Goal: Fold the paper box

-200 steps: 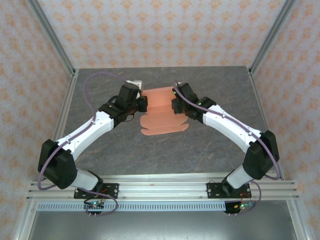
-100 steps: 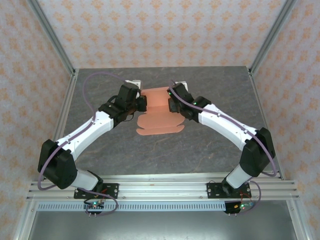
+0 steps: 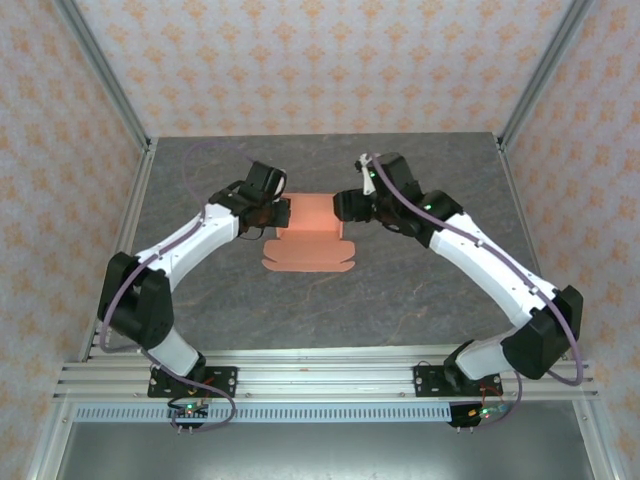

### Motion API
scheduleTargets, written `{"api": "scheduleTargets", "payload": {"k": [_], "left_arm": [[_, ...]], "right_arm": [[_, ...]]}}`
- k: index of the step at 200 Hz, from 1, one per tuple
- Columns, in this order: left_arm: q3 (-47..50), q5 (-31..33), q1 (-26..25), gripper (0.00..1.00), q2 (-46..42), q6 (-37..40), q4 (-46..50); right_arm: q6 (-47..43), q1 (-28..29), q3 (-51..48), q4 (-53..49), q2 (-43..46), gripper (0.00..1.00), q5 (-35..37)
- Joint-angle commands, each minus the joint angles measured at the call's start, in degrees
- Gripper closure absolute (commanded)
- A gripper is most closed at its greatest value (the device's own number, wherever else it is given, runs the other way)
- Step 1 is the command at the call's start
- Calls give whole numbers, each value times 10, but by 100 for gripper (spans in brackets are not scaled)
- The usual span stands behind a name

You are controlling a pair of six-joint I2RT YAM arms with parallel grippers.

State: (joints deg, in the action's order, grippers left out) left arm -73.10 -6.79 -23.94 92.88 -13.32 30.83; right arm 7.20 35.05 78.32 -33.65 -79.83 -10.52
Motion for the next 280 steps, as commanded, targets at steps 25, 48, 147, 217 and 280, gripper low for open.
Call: {"api": "scheduleTargets", "payload": {"k": [25,48,147,217,280], "left_arm": [[-71,-97,-7,100,70,89,185],[-135,-94,-10,100,126,126,264],[-422,-84,-19,97,390,202,444],[-562,-144,-34,53,435,195,450],[-523,-132,-13,43,292,160,349]], "right_arm": [[5,-36,-66,6,21,29,13],[7,-38,-101,10,29,29,34],[14,-39,-191,8,77,29,63],[17,-38,-199,14,66,29,69],[39,-101,-170,44,-9,27,-30]]}}
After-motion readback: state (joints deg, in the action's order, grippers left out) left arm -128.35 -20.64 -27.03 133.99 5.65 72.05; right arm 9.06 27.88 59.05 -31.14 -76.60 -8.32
